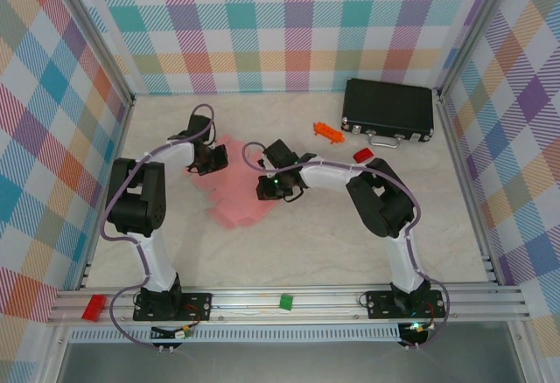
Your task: Fold the paper box
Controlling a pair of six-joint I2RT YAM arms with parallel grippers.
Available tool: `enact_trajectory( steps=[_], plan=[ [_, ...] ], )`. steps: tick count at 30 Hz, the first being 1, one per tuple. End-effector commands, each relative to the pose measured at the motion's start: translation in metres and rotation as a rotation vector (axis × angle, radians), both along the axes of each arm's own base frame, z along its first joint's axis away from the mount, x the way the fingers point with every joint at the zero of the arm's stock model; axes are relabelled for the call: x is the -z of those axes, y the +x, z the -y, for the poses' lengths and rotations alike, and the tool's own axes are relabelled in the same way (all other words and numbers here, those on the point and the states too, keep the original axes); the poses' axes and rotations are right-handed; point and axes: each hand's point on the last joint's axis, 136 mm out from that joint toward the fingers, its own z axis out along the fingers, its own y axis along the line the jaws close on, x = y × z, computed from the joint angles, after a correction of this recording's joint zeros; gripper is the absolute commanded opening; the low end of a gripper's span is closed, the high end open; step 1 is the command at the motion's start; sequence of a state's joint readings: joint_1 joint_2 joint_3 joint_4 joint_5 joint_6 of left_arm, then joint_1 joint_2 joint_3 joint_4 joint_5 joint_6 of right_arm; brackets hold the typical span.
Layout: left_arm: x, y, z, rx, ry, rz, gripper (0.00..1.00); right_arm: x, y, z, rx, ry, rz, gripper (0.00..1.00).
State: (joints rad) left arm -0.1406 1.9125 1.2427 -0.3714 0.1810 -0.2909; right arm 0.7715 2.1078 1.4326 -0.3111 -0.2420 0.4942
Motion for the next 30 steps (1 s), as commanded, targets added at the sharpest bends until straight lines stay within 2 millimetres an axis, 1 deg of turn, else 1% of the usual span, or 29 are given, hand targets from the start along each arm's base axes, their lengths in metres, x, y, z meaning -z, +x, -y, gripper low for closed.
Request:
enact_trajectory(
  steps=[1, 4, 7, 10, 13, 18, 19, 21, 23, 24, 26, 27, 28, 29, 30],
  plan=[
    [0.017, -0.036, 0.0, 0.01, -0.013, -0.106, 0.0, 0.014, 0.01, 0.014, 0.045, -0.077, 0.018, 0.09],
    [0.02, -0.058, -0.001, 0.005, 0.0, -0.125, 0.0, 0.021, 0.022, 0.026, 0.092, -0.137, 0.04, 0.08],
    [0.024, -0.079, -0.001, -0.01, -0.004, -0.138, 0.0, 0.024, 0.039, 0.04, 0.132, -0.161, 0.051, 0.08],
    [0.029, -0.103, 0.001, -0.027, -0.007, -0.174, 0.0, 0.023, 0.056, 0.046, 0.134, -0.159, 0.066, 0.09],
    [0.028, -0.124, 0.014, -0.023, -0.025, -0.18, 0.0, 0.021, 0.074, 0.044, 0.106, -0.149, 0.079, 0.1],
    [0.021, -0.145, 0.054, -0.013, -0.135, -0.156, 0.0, 0.018, 0.104, 0.034, 0.071, -0.116, 0.112, 0.12],
    [0.016, -0.14, 0.064, -0.002, -0.165, -0.124, 0.0, 0.017, 0.109, 0.033, 0.068, -0.118, 0.119, 0.12],
    [0.01, -0.142, 0.08, 0.016, -0.211, -0.117, 0.01, 0.012, 0.12, 0.03, 0.057, -0.118, 0.135, 0.13],
    [0.003, -0.14, 0.09, 0.028, -0.25, -0.105, 0.03, 0.004, 0.13, 0.028, 0.057, -0.119, 0.147, 0.14],
    [-0.003, -0.138, 0.093, 0.032, -0.265, -0.095, 0.04, -0.005, 0.134, 0.027, 0.058, -0.111, 0.158, 0.15],
    [-0.015, -0.131, 0.093, 0.038, -0.255, -0.065, 0.08, -0.023, 0.14, 0.026, 0.063, -0.092, 0.183, 0.16],
    [-0.023, -0.127, 0.091, 0.048, -0.235, -0.042, 0.11, -0.032, 0.14, 0.027, 0.066, -0.083, 0.191, 0.17],
    [-0.03, -0.122, 0.088, 0.053, -0.212, -0.019, 0.14, -0.041, 0.139, 0.027, 0.07, -0.071, 0.197, 0.17],
    [-0.034, -0.122, 0.082, 0.059, -0.171, -0.017, 0.17, -0.05, 0.135, 0.028, 0.069, -0.056, 0.202, 0.19],
    [-0.04, -0.116, 0.078, 0.063, -0.14, 0.006, 0.18, -0.057, 0.131, 0.028, 0.07, -0.038, 0.202, 0.2]
  ],
)
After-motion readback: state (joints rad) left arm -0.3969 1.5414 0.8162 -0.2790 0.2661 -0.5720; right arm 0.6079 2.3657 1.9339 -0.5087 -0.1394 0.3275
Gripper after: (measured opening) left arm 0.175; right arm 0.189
